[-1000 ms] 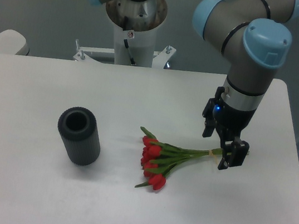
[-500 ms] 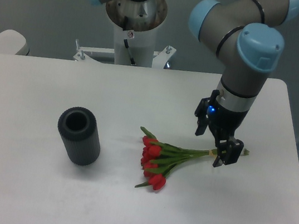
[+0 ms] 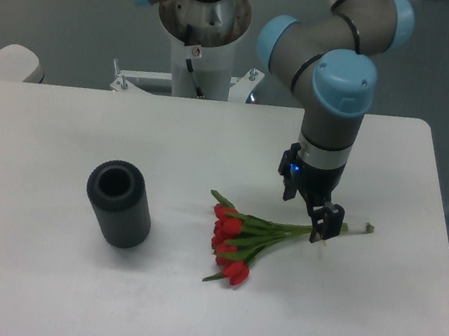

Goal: Pick up the flowers from the table
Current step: 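Move the open gripper along the tulip stems toward the flower heads, then lower the gripper around the tulip stems just below the blooms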

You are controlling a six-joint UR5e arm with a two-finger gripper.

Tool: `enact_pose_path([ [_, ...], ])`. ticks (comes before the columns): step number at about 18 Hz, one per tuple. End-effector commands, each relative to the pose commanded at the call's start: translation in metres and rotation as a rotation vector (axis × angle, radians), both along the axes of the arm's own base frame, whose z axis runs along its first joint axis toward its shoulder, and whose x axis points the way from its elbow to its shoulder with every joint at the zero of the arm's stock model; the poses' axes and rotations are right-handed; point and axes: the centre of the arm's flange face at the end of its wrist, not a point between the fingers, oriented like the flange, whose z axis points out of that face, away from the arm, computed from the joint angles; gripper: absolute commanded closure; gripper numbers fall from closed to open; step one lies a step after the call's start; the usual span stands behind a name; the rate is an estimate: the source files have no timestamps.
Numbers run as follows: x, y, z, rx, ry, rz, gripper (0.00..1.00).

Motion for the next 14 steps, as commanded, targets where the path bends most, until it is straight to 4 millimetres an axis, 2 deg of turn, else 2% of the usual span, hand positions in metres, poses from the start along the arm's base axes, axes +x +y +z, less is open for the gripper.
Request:
enact_pose_path([
  [3,0.004,-0.003,-0.032,-0.004,-0.005,0.003,0.00],
  [5,0.004,-0.003,-0.045,-0.022,-0.022,-0.002,0.00],
  [14,0.002,-0.001,-0.085,-0.058,-0.072,0.026,0.00],
])
